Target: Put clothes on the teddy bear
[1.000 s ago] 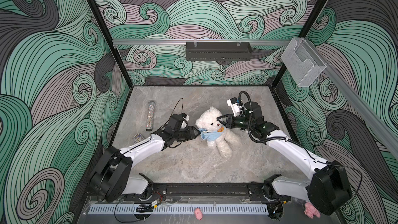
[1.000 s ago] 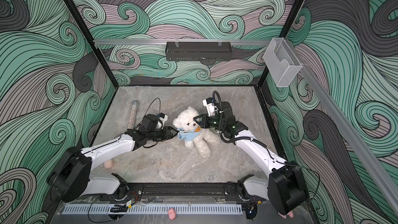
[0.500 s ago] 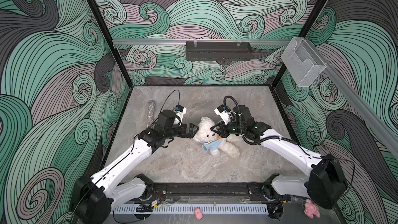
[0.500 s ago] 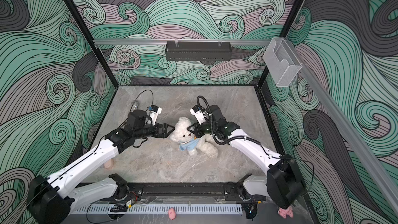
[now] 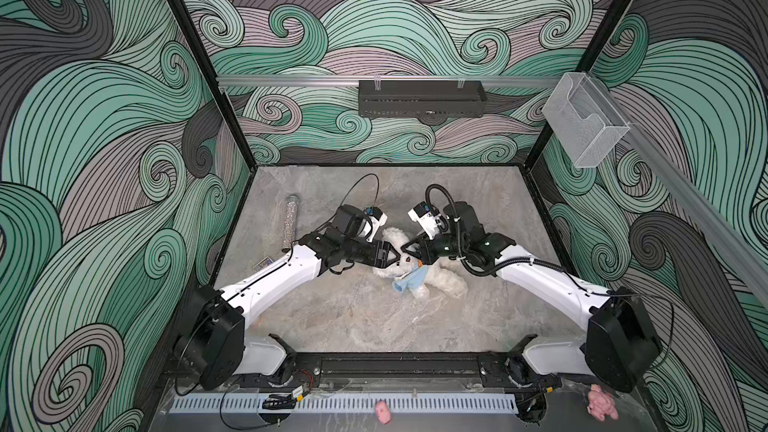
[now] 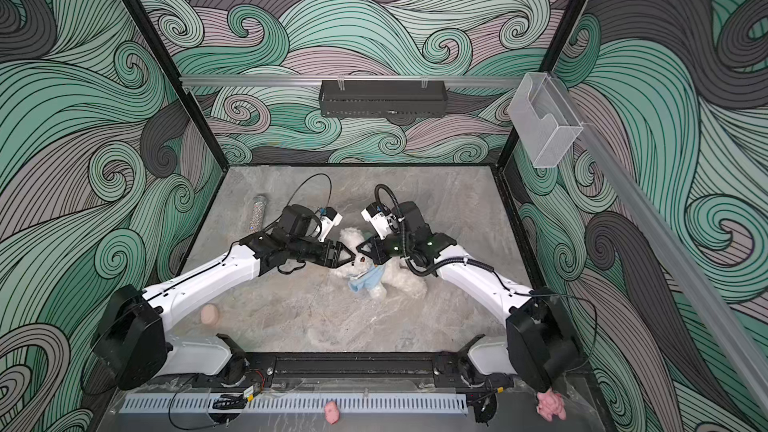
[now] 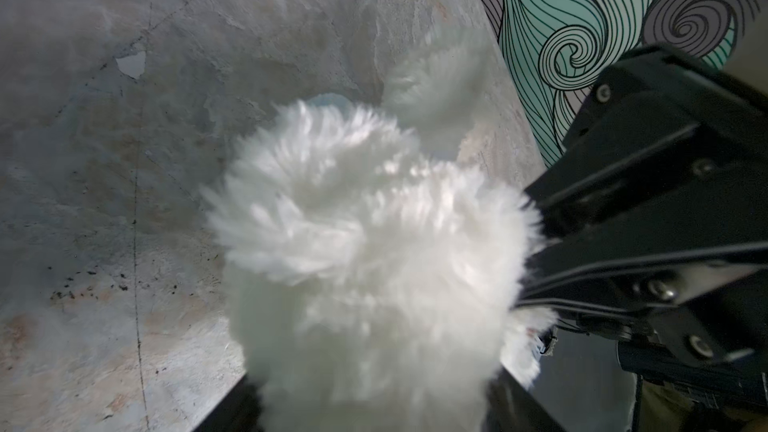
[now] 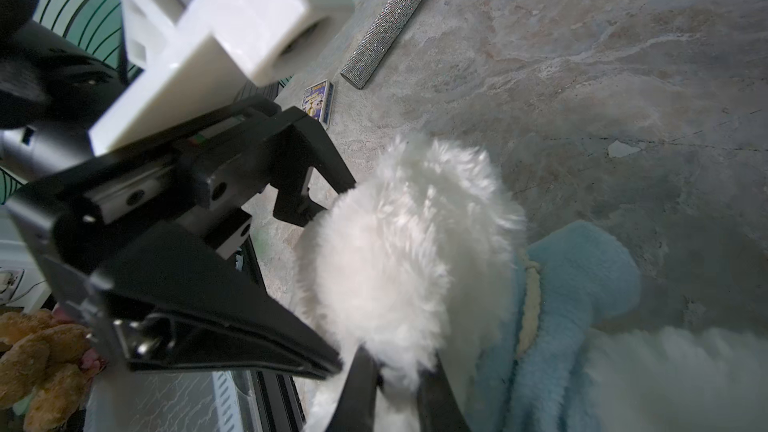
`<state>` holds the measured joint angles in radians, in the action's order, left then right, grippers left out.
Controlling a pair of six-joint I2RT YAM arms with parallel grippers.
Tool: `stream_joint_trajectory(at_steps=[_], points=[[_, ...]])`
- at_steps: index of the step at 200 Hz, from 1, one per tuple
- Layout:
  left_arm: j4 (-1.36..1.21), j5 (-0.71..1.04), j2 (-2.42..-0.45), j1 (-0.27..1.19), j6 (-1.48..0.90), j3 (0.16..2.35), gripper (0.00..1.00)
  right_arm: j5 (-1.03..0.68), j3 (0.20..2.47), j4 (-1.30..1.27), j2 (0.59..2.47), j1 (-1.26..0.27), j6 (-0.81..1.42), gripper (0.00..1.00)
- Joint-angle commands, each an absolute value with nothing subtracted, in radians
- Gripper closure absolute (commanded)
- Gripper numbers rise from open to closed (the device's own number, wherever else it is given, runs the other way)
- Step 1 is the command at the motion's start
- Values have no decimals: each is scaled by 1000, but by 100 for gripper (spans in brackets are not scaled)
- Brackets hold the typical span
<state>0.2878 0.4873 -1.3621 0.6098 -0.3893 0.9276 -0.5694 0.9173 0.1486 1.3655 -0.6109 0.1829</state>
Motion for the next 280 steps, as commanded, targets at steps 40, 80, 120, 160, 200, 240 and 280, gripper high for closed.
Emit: stream_joint_trajectory(at_steps=[40,80,120,160,200,240,280], points=[[196,582,-1450,609,-436,957,73,-549,966,78,1380,-628,165,100],[124,549,-1429,583,-523,915,100,-438,960,121,1350,-525,309,90],[109,522,-1428,577,-580,920,100,-437,973,136,1334,-492,355,65],[110,526,-1428,574,-606,927,100,-457,967,103,1310,-473,389,61],[124,517,-1392,574,-604,928,100,-420,958,107,1278,-472,385,59],[122,531,-1392,574,-608,938,100,-205,911,58,1206,-485,456,55],[117,543,-1396,574,-609,954,100,-202,952,60,1238,-494,443,54]])
